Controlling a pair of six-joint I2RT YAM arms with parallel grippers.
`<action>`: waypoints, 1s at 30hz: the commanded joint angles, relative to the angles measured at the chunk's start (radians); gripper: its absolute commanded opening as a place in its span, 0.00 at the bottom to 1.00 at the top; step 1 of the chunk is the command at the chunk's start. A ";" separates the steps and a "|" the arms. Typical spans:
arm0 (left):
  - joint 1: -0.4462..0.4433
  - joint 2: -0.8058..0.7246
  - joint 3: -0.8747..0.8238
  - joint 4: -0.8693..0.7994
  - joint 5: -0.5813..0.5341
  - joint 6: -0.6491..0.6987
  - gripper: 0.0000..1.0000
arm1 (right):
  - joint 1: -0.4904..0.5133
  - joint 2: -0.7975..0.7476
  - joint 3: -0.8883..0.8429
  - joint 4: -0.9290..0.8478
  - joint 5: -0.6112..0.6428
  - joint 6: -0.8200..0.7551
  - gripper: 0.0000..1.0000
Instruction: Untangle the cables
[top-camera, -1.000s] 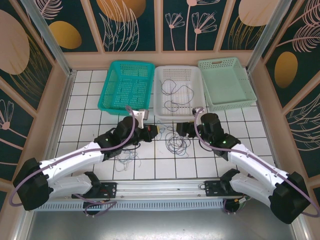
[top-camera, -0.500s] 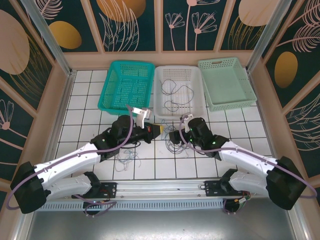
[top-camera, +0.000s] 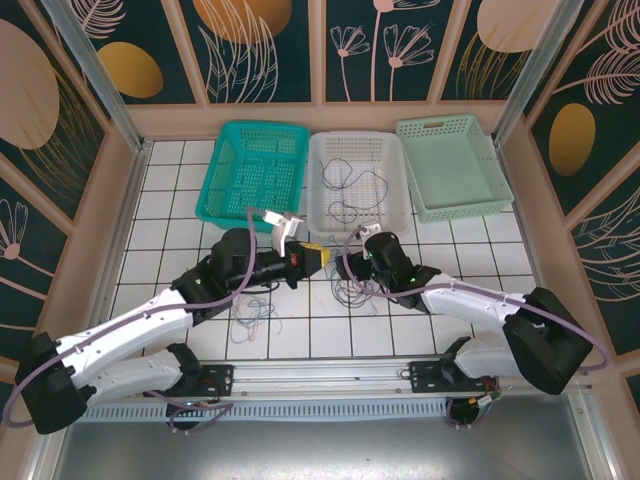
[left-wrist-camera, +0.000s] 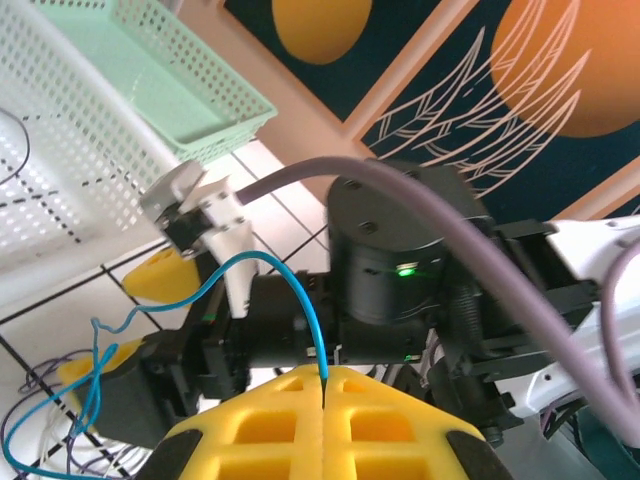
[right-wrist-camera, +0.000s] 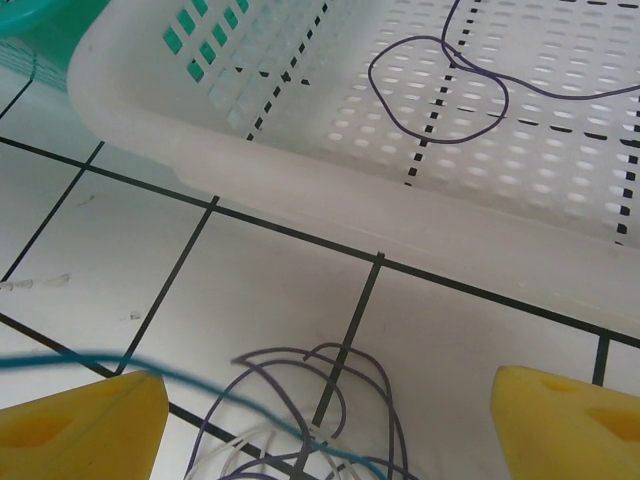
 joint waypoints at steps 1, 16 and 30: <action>-0.006 -0.042 0.033 0.065 0.001 0.040 0.00 | -0.005 0.038 0.046 0.010 0.008 0.023 0.82; -0.006 -0.070 0.077 0.137 -0.035 0.069 0.00 | -0.046 -0.056 -0.001 0.041 -0.064 0.046 0.77; -0.006 0.006 0.103 0.309 0.074 -0.004 0.00 | -0.017 -0.066 0.012 0.150 -0.113 0.025 0.83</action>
